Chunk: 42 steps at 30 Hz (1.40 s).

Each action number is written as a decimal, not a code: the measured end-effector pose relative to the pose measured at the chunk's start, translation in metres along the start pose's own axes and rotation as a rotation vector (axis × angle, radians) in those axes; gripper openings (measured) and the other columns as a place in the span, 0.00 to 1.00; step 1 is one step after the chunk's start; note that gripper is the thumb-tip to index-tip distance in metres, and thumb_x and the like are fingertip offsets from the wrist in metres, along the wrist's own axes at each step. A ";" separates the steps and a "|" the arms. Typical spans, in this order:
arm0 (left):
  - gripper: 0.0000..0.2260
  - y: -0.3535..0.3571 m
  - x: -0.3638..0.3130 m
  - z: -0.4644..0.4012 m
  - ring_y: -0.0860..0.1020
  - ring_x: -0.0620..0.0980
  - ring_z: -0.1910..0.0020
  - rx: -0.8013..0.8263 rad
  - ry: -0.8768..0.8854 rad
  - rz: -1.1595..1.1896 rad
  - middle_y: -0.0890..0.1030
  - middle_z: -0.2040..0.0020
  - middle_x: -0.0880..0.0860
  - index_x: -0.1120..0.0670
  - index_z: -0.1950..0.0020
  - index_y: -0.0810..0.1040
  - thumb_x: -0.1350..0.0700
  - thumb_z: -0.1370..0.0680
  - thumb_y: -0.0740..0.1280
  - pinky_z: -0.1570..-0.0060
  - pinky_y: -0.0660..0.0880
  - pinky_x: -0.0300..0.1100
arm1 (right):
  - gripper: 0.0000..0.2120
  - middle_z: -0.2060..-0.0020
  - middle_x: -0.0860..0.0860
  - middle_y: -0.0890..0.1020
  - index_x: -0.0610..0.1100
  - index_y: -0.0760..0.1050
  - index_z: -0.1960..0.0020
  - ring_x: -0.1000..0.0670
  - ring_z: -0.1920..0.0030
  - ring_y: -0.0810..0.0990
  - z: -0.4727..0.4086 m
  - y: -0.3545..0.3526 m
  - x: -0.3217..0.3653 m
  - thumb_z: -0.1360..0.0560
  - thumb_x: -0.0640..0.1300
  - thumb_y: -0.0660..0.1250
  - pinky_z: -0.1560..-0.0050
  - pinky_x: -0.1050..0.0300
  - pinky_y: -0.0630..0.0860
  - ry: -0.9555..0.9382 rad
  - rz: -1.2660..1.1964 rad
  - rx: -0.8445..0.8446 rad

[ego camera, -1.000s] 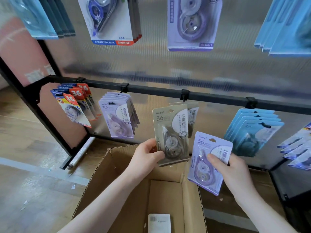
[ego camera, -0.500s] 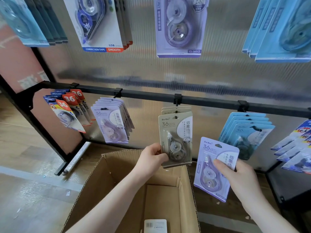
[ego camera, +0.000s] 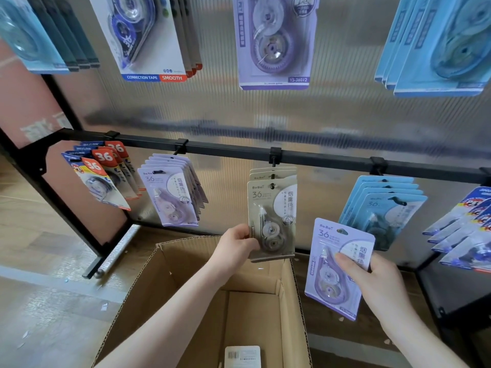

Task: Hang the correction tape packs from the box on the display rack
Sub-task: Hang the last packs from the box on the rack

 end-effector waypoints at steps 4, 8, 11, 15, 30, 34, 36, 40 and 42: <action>0.17 -0.002 -0.002 -0.010 0.79 0.57 0.55 -0.005 -0.003 -0.012 0.82 0.51 0.63 0.60 0.51 0.79 0.57 0.38 0.64 0.45 0.75 0.60 | 0.01 0.59 0.55 0.83 0.46 0.78 0.57 0.56 0.58 0.80 0.000 -0.002 0.000 0.26 0.42 0.69 0.67 0.60 0.73 0.009 0.001 -0.004; 0.10 -0.003 0.000 -0.022 0.80 0.63 0.47 -0.003 -0.013 -0.048 0.82 0.50 0.62 0.61 0.50 0.79 0.64 0.29 0.64 0.44 0.76 0.60 | 0.00 0.59 0.56 0.83 0.46 0.78 0.55 0.57 0.58 0.81 -0.002 -0.005 0.002 0.26 0.42 0.69 0.67 0.61 0.72 0.008 0.006 -0.011; 0.15 -0.004 -0.002 -0.028 0.79 0.62 0.46 -0.017 -0.008 -0.070 0.83 0.50 0.61 0.62 0.49 0.79 0.60 0.34 0.64 0.44 0.76 0.60 | 0.02 0.58 0.56 0.83 0.46 0.78 0.54 0.57 0.57 0.81 -0.002 -0.005 0.004 0.26 0.43 0.69 0.66 0.61 0.73 0.000 0.014 -0.007; 0.09 -0.002 -0.009 -0.035 0.80 0.56 0.48 -0.031 0.013 -0.134 0.83 0.52 0.55 0.59 0.49 0.79 0.67 0.27 0.65 0.47 0.77 0.50 | 0.02 0.59 0.57 0.83 0.47 0.78 0.55 0.57 0.57 0.81 -0.001 -0.003 0.006 0.27 0.43 0.69 0.65 0.60 0.74 -0.011 0.017 -0.003; 0.12 0.007 -0.020 -0.057 0.78 0.53 0.49 -0.112 0.096 -0.303 0.80 0.46 0.55 0.59 0.41 0.75 0.65 0.22 0.60 0.57 0.76 0.41 | 0.02 0.61 0.55 0.83 0.47 0.78 0.58 0.56 0.58 0.81 0.003 0.003 0.005 0.27 0.43 0.70 0.67 0.61 0.72 -0.002 0.041 0.023; 0.12 0.006 -0.024 -0.063 0.77 0.55 0.46 -0.141 0.092 -0.355 0.79 0.45 0.56 0.59 0.40 0.74 0.66 0.23 0.59 0.51 0.75 0.44 | 0.03 0.61 0.56 0.82 0.46 0.77 0.57 0.58 0.59 0.79 0.001 0.003 0.002 0.28 0.44 0.70 0.69 0.63 0.71 0.008 0.076 0.025; 0.13 0.005 -0.024 -0.066 0.77 0.54 0.45 -0.146 0.101 -0.376 0.80 0.44 0.55 0.59 0.40 0.74 0.67 0.23 0.59 0.51 0.74 0.44 | 0.03 0.62 0.57 0.82 0.46 0.77 0.57 0.59 0.60 0.79 0.000 0.001 -0.001 0.28 0.44 0.70 0.70 0.64 0.70 0.015 0.088 0.022; 0.12 -0.001 -0.022 -0.067 0.77 0.54 0.47 -0.176 0.121 -0.426 0.81 0.45 0.55 0.58 0.41 0.75 0.65 0.23 0.59 0.51 0.74 0.44 | 0.04 0.62 0.58 0.82 0.48 0.77 0.59 0.58 0.59 0.80 -0.001 -0.001 -0.006 0.28 0.45 0.71 0.67 0.61 0.73 0.021 0.099 0.005; 0.11 -0.006 -0.020 -0.065 0.77 0.53 0.49 -0.201 0.133 -0.460 0.81 0.46 0.55 0.57 0.42 0.76 0.63 0.23 0.60 0.54 0.72 0.42 | 0.03 0.62 0.57 0.83 0.48 0.77 0.59 0.56 0.58 0.81 -0.001 -0.001 -0.008 0.28 0.46 0.70 0.64 0.58 0.76 0.029 0.090 0.003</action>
Point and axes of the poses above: each hand's wrist, its own z-axis away from the middle knuckle, its own y-axis out of the palm, x = y × z, the point moved 8 cm from there along -z, towards the middle knuckle
